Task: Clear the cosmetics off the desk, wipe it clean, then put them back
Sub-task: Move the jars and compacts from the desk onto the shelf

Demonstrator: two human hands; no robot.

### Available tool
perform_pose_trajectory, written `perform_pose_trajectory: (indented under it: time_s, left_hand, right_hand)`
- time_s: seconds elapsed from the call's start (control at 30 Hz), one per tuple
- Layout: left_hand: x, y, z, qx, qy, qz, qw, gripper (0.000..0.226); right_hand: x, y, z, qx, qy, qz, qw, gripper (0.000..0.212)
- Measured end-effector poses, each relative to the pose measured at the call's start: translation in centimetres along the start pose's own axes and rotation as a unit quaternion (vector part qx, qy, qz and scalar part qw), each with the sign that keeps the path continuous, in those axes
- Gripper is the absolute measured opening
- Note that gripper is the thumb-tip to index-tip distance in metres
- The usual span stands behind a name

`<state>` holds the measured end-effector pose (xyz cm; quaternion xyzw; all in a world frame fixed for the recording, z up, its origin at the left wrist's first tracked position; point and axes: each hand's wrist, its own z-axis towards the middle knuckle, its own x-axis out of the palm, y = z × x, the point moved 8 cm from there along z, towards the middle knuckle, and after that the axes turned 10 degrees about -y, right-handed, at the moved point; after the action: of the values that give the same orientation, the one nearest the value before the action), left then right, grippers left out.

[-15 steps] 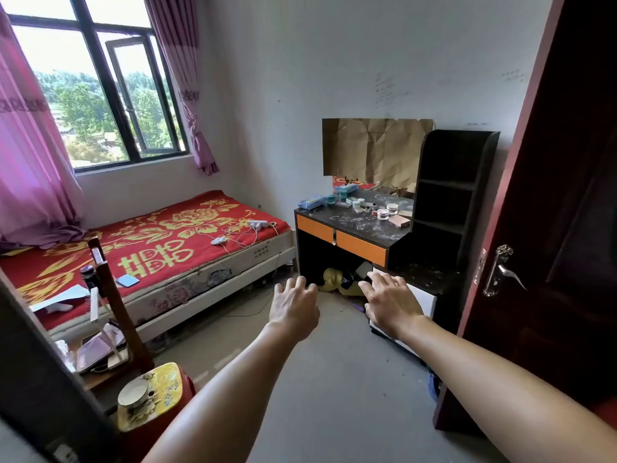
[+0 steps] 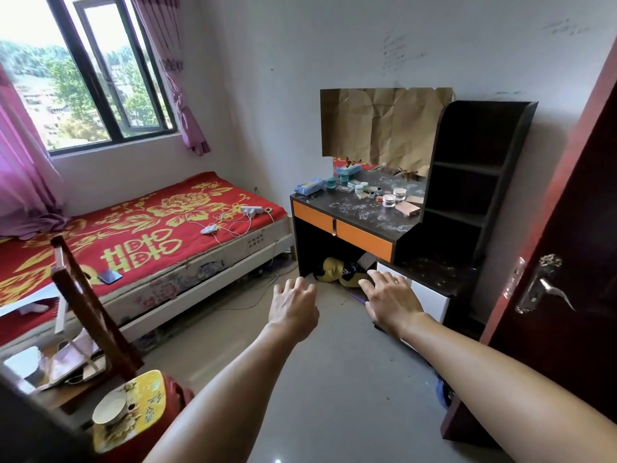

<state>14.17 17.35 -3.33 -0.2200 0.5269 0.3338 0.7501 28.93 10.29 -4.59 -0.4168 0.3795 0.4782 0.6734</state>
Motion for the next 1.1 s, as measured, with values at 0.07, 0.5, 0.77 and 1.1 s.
perform_pose_trajectory:
  time_s: [0.07, 0.5, 0.77, 1.1]
  left_hand:
    - [1.3, 0.1, 2.4, -0.004, 0.006, -0.001, 1.0, 0.028]
    - [9.1, 7.5, 15.4, -0.048, 0.036, 0.008, 0.998, 0.027]
    - [14.1, 16.1, 27.8, -0.035, 0.043, -0.001, 0.998, 0.025]
    - [20.3, 21.4, 43.6, -0.004, 0.058, -0.033, 0.998, 0.028]
  right_hand:
    - [1.5, -1.4, 2.5, 0.001, 0.002, 0.009, 1.0, 0.042]
    - [11.3, -2.5, 18.8, -0.046, 0.038, 0.035, 0.998, 0.041]
    - [17.8, -2.0, 33.0, -0.027, 0.043, 0.034, 0.998, 0.042]
    - [24.5, -6.5, 46.6, 0.027, 0.066, 0.04, 0.997, 0.043]
